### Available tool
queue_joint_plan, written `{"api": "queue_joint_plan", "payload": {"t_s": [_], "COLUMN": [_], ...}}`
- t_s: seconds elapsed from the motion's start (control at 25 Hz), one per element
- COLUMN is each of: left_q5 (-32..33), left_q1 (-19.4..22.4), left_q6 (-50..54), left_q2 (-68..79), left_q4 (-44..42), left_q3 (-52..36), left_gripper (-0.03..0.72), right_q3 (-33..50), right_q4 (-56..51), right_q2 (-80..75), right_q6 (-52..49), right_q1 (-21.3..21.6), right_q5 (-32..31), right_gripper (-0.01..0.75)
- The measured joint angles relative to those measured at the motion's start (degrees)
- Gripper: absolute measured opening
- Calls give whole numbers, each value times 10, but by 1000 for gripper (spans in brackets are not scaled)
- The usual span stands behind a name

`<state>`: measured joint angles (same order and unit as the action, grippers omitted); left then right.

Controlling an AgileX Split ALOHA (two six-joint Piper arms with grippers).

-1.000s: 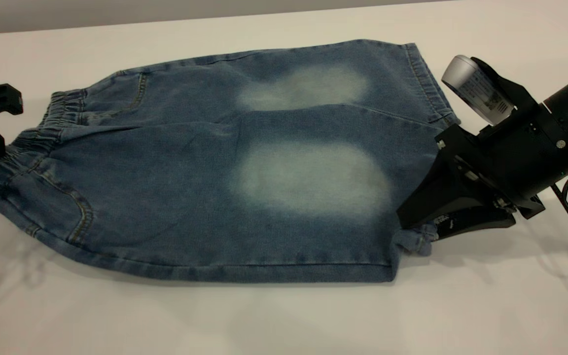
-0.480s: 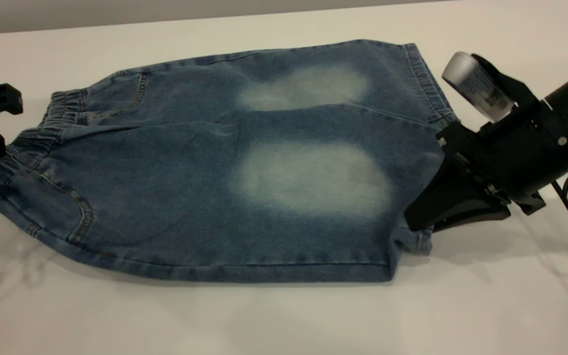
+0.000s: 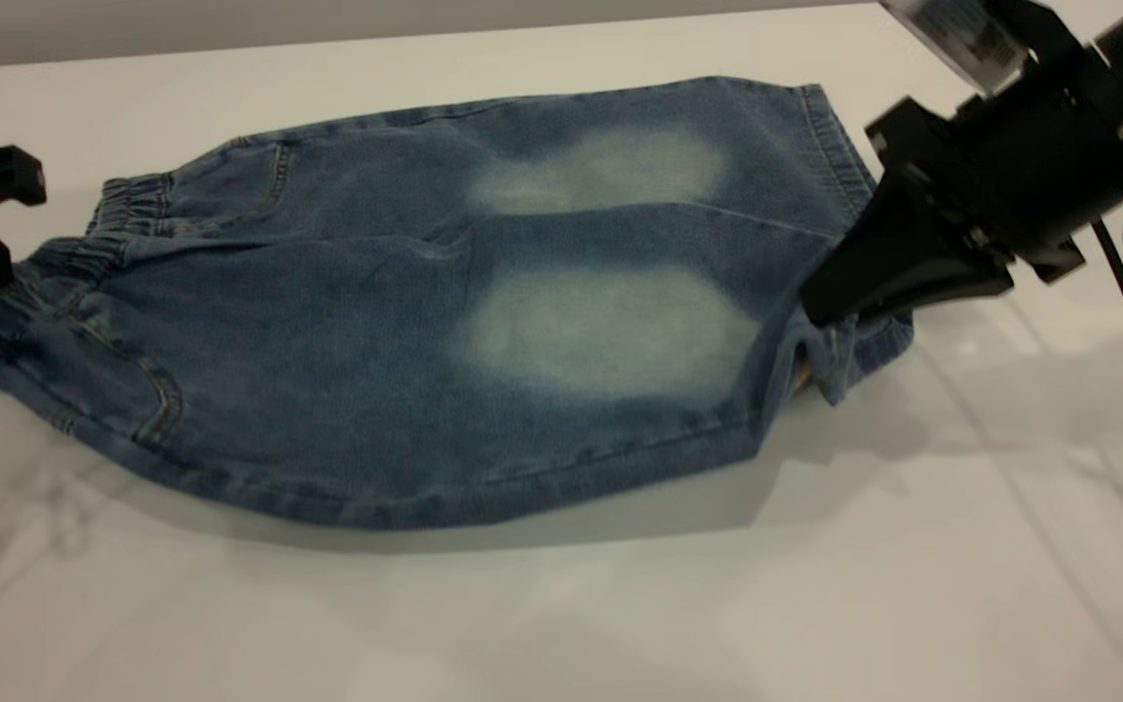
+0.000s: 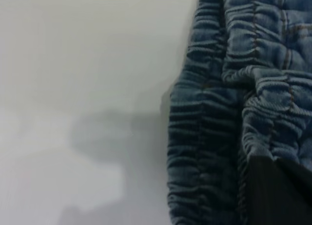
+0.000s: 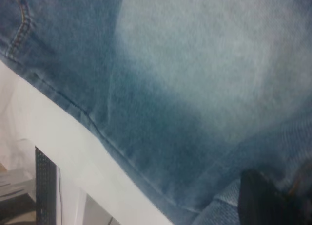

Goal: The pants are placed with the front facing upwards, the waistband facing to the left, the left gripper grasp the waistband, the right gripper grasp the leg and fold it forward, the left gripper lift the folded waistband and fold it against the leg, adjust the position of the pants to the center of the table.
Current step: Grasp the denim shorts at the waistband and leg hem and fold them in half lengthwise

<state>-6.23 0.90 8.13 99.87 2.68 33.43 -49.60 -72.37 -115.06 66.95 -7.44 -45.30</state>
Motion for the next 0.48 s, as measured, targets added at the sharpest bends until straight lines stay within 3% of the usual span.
{"api": "queue_joint_plan", "payload": {"t_s": [0.48], "left_q5": [0], "left_q1": [-4], "left_q6": [1], "left_q2": [0], "left_q4": [-1], "left_q3": [64], "left_gripper": [27], "right_q3": [-111], "right_q4": [48], "right_q2": [8], "right_q6": [-79], "right_q1": [0], "right_q5": [-10], "right_gripper": [27]}}
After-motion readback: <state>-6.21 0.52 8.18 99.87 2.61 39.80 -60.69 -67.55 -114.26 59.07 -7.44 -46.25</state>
